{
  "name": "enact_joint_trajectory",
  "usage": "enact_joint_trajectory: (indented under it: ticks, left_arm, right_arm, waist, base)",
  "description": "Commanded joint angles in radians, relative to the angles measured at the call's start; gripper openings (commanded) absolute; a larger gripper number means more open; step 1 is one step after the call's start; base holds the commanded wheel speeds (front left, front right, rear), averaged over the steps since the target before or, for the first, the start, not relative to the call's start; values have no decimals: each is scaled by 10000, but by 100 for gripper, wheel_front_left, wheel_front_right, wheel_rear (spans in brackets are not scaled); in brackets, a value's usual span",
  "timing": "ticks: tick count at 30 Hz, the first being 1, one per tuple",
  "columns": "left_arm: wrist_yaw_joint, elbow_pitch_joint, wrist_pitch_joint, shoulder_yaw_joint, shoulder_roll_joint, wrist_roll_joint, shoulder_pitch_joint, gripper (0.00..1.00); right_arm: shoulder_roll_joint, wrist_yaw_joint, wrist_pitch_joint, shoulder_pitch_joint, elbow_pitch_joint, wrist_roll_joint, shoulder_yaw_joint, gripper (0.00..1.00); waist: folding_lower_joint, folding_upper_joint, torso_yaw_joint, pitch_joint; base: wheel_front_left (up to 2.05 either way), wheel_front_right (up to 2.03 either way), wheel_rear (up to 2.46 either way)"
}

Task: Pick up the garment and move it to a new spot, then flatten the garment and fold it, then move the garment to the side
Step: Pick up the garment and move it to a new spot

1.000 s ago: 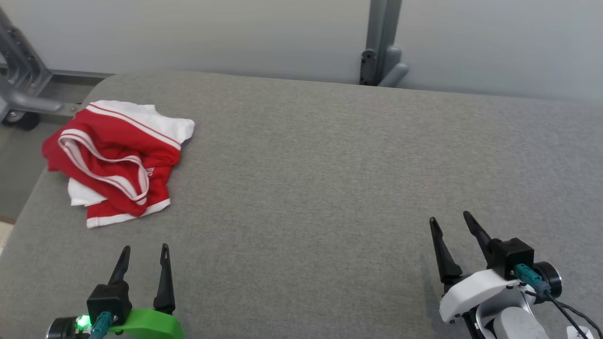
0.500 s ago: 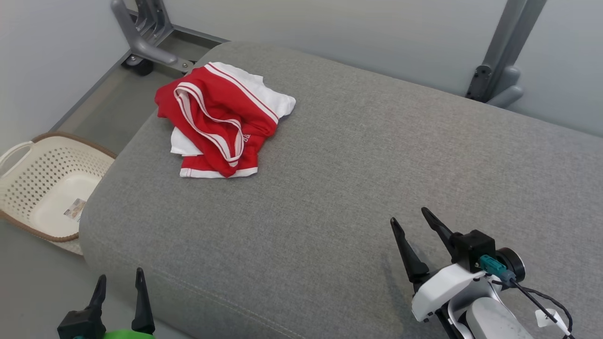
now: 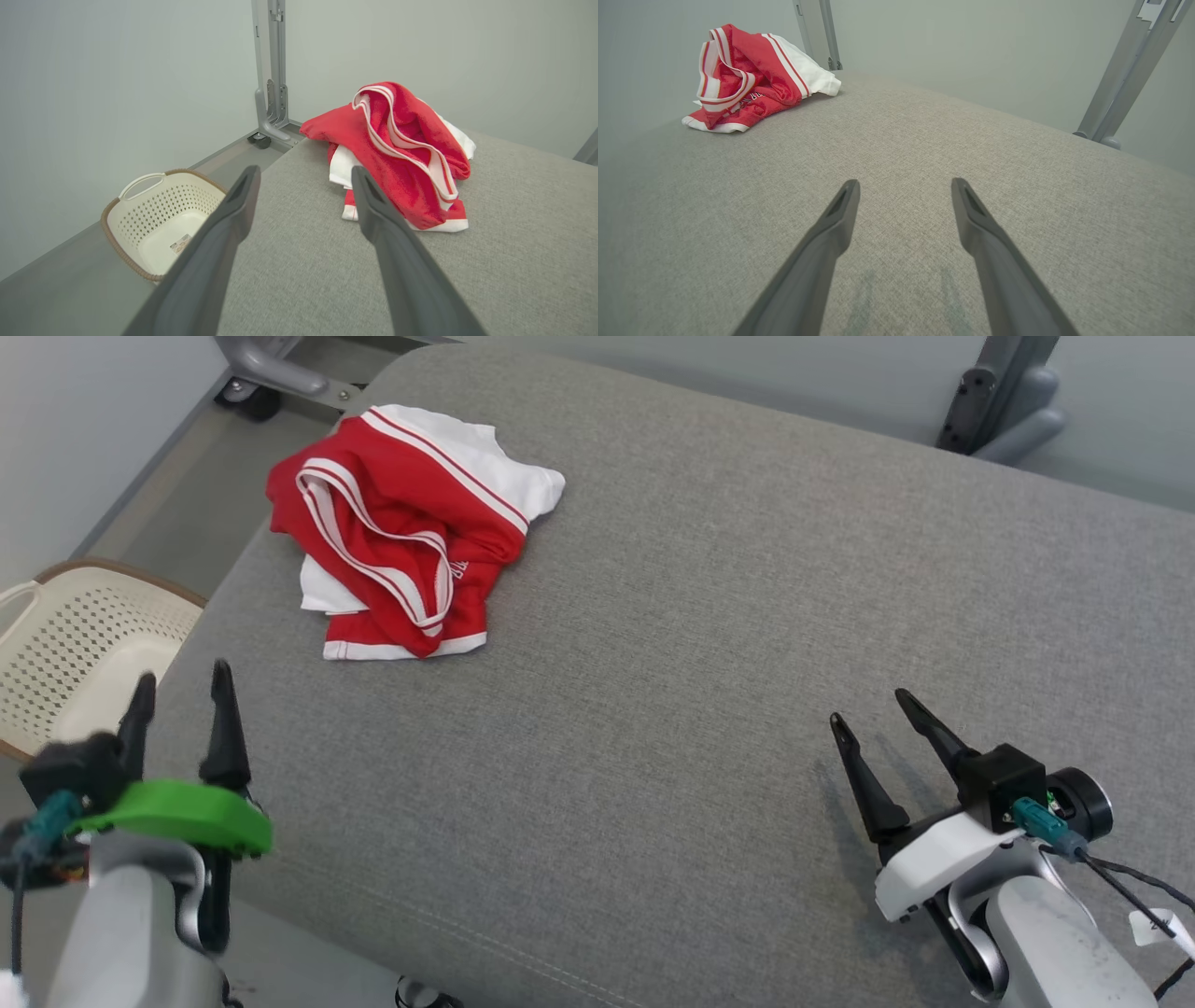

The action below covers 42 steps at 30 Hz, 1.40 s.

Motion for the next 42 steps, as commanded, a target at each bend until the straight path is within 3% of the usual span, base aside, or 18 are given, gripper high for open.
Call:
enact_joint_trajectory:
  ticks: [1,9,13,22,27,28,29,33,39,42]
  left_arm:
    - [-30,115,-6,-248,294,-320,-697,100]
    - [-24,1389,494,-2418,2502,-2976,-3544,100]
    - [-23,1993,1068,-3240,3314,-4206,-4375,100]
    - [-20,3341,937,-3738,3493,-5925,-4955,100]
    - [-20,4137,611,-3964,3620,-6083,-5344,100]
    - [-20,4263,515,-4008,3575,-6102,-5418,81]
    - [-20,4362,397,-4112,3589,-5952,-5501,0]
    - [-20,4391,-16,-4217,3962,-5163,-5995,0]
    - [-6,1786,-14,-3189,4286,-3371,-6197,0]
    - [-18,431,1,-3056,4064,-2653,-5851,0]
  right_arm:
    - [-175,-3,-30,-192,-80,-69,35,100]
    - [-868,-3,-30,-689,-458,-127,98,100]
    - [-1121,-3,-30,-666,-578,-144,-116,100]
    - [-1289,-12,7,-573,-550,-131,-386,100]
    - [-1268,-20,66,-561,-427,-174,-322,100]
    - [-1262,-21,67,-569,-398,-159,-314,100]
    - [-1249,-21,69,-573,-358,-137,-308,100]
    - [-1010,-18,69,-521,-221,-36,-242,100]
    - [-442,-1,26,-408,-129,131,-200,100]
    - [-123,-1,-5,-300,-36,237,-226,100]
  waist:
    - [0,0,-638,829]
    - [0,0,-1861,2283]
    - [0,0,-2363,2816]
    - [0,0,-2764,3375]
    - [0,0,-2829,3476]
    - [0,0,-2834,3473]
    - [0,0,-2838,3458]
    - [0,0,-2890,3114]
    - [0,0,-3114,2240]
    - [0,0,-3350,1605]
  base:
    - [0,0,0]
    - [0,0,0]
    - [0,0,0]
    - [0,0,0]
    - [0,0,0]
    - [0,0,0]
    - [0,0,0]
    - [0,0,0]
    - [0,0,0]
    - [0,0,0]
